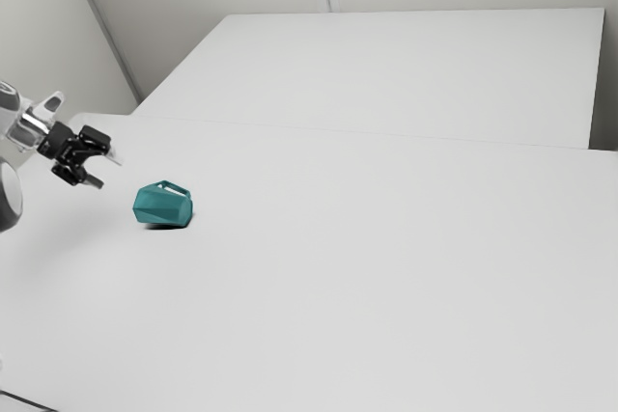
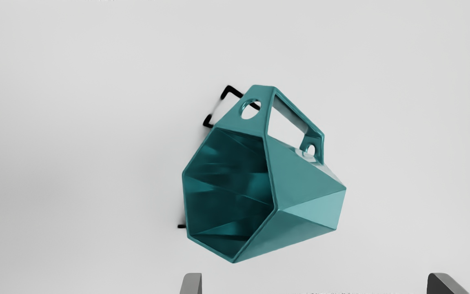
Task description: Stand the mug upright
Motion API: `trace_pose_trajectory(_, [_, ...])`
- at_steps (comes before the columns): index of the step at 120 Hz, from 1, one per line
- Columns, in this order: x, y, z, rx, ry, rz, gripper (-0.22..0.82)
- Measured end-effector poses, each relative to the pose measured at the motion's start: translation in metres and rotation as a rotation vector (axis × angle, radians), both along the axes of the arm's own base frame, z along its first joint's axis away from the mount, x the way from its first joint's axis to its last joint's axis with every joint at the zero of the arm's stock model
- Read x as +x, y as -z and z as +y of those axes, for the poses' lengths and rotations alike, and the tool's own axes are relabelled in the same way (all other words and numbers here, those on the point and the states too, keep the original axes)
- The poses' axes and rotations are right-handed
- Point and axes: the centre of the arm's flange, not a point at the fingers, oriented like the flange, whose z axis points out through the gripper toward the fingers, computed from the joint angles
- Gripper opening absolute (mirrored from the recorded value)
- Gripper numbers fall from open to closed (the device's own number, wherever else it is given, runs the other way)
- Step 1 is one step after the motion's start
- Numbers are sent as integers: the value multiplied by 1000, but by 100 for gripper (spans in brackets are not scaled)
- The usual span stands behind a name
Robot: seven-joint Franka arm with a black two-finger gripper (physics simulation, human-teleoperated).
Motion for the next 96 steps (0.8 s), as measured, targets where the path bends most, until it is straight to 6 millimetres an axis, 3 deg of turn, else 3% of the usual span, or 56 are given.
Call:
trace_pose_trajectory(24, [-4,50,-9,-102,107,-109,60])
trace_pose_trajectory(57, [-5,77,-21,-157,135,-241,60])
trace_pose_trajectory(96, [9,89,-36,-143,135,-266,60])
